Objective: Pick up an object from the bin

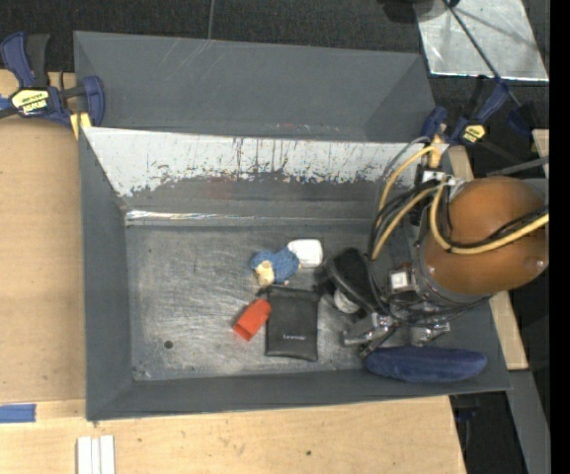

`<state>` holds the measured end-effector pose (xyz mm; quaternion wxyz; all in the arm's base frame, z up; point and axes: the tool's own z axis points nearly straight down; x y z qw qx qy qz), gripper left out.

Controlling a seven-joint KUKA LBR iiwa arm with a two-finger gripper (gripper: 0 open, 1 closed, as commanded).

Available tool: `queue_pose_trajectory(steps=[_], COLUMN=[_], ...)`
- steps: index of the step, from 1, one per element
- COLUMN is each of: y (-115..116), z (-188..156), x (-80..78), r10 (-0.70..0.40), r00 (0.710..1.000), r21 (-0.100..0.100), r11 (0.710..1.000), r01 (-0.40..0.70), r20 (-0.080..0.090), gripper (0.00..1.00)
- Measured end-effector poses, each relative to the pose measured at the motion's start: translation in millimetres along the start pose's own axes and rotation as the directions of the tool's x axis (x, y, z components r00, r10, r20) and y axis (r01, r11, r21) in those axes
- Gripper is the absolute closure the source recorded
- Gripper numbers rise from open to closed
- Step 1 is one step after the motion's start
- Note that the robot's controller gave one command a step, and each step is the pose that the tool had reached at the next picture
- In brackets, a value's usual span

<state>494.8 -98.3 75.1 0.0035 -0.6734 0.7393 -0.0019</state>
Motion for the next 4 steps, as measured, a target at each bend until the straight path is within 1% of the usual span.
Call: queue_pose_trajectory(steps=[1, 2, 3, 4], y=[-1.9, -3.4, -3.8, -3.3], z=[-2.1, -12.2, -46.7, -68.7], x=[-0.3, -0.9, -1.6, -2.0], r10=[0.003, 0.006, 0.008, 0.009], r00=[1.000, 1.000, 1.000, 1.000], r21=[0.004, -0.001, -0.006, -0.009], r11=[1.000, 1.000, 1.000, 1.000], r01=[-0.003, -0.006, -0.008, -0.009], r20=[0.001, 0.000, -0.001, -0.001], gripper=[1.00, 1.00, 1.00, 1.00])
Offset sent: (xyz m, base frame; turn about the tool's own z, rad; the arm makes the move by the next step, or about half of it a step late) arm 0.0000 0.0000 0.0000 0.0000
